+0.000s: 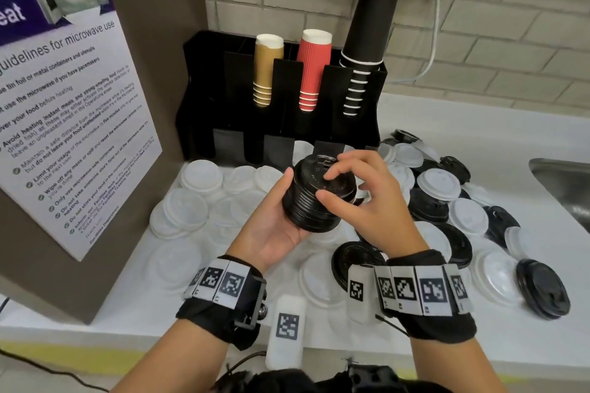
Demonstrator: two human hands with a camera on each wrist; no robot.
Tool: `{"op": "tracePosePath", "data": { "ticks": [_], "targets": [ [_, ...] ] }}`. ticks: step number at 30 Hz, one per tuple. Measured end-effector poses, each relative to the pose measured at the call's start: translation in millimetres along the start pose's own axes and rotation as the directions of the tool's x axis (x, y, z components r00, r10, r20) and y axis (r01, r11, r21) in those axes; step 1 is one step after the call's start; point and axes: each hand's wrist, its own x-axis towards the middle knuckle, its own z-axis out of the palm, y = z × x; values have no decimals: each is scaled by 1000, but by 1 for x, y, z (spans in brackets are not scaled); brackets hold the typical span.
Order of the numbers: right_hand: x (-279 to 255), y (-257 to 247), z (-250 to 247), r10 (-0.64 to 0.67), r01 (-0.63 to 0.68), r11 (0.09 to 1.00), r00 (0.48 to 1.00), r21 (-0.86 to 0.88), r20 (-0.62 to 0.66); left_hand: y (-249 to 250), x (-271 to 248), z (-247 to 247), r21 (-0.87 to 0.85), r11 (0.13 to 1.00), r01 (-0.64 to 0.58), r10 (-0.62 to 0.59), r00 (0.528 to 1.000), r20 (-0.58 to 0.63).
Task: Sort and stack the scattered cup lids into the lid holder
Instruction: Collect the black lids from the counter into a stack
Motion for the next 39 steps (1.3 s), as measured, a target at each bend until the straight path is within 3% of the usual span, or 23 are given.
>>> {"op": "tracePosePath", "data": {
  "ticks": [4,6,7,9,11,13,16,18,20,22,25,27,29,31,39],
  "targets": [
    [7,5,-16,85,-84,996,996,39,-13,4,-1,-5,-9,999,-50,49,996,-68],
    [8,13,-28,165,-154,985,974,-81,158,10,-1,-11,-60,995,-82,73,989,-129],
    [6,18,-31,223,-167,966,924,-196,310,14,-2,-13,-82,992,-96,83,985,-148],
    [-2,28,-34,383,-135,893,731,-430,565,21,-3,-17,-112,986,-120,101,981,-164],
    [-11,33,-28,511,-44,804,559,-592,653,26,-5,-19,-122,982,-143,122,978,-167],
    [-18,36,-20,535,106,736,516,-669,669,28,-6,-20,-120,980,-160,140,977,-163],
    [-21,40,-14,507,209,689,546,-694,667,26,-7,-19,-111,980,-164,146,977,-156],
    [-20,41,-14,508,174,712,542,-680,670,23,-7,-17,-95,981,-167,154,979,-135],
    [-17,39,-20,491,62,780,556,-622,671,19,-7,-14,-63,984,-167,160,982,-104],
    [-11,36,-30,419,-60,864,636,-500,648,16,-7,-11,-51,986,-159,155,985,-79],
    [-2,28,-46,280,-187,956,819,-228,501,10,-5,-9,-43,987,-153,149,986,-75],
    [2,21,-49,208,-206,978,918,-42,339,8,-4,-7,-15,989,-147,146,987,-72],
    [6,14,-46,147,-178,975,965,134,215,6,-3,-5,29,990,-137,138,988,-64],
    [10,8,-37,101,-131,972,983,197,154,3,-3,-3,58,991,-121,124,991,-52],
    [23,5,-20,47,-46,999,991,-13,124,4,-1,-1,119,989,-91,103,990,-101]
  ]
}}
